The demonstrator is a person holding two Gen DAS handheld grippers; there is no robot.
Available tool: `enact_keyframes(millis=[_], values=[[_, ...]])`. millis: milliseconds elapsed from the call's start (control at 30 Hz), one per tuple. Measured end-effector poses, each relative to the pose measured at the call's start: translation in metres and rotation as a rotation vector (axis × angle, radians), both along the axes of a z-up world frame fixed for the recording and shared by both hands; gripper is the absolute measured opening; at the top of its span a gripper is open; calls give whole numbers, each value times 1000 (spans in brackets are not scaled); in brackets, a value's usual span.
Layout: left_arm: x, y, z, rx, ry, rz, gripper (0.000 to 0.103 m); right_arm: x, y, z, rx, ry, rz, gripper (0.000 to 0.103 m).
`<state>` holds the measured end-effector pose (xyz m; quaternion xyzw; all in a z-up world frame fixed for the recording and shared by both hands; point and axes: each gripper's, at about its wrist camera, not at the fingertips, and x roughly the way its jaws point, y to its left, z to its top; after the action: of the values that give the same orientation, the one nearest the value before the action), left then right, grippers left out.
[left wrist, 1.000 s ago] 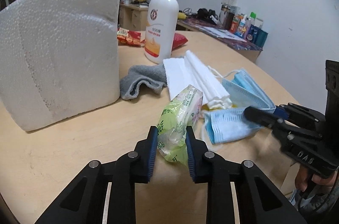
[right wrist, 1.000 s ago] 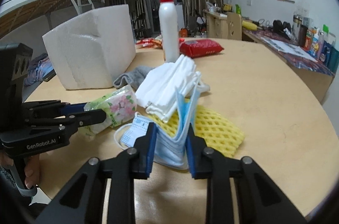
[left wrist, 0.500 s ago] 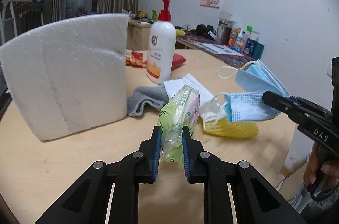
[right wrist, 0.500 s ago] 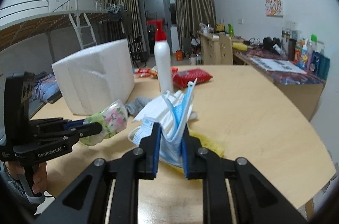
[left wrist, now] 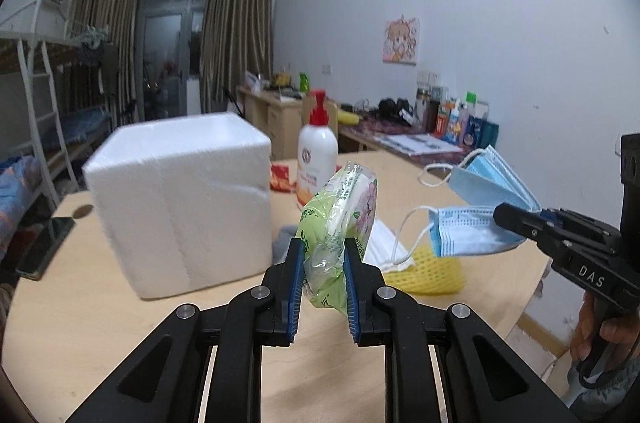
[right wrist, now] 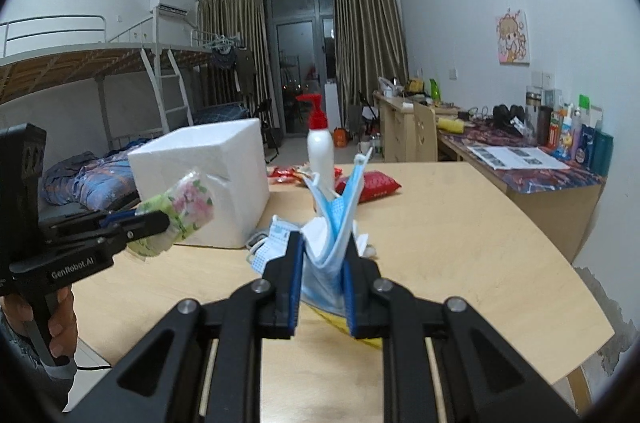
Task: Organize soft objects
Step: 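Lift the green tissue pack and blue masks and carry both over the foam box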
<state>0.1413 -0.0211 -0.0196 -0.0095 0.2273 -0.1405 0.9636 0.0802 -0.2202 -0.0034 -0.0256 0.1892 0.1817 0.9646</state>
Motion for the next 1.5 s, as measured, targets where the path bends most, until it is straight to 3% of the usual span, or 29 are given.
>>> enact_keyframes(millis=[667,1000,1500], values=[[-106,14,51,15,-182,94,20,-58,13,34,11,-156,79,21],[-131,13,64,18,-199,143,20,-74,14,40,25,-185,106,21],[-145,36,67,32,-216,264,20,-54,49,37,18,-172,235,21]])
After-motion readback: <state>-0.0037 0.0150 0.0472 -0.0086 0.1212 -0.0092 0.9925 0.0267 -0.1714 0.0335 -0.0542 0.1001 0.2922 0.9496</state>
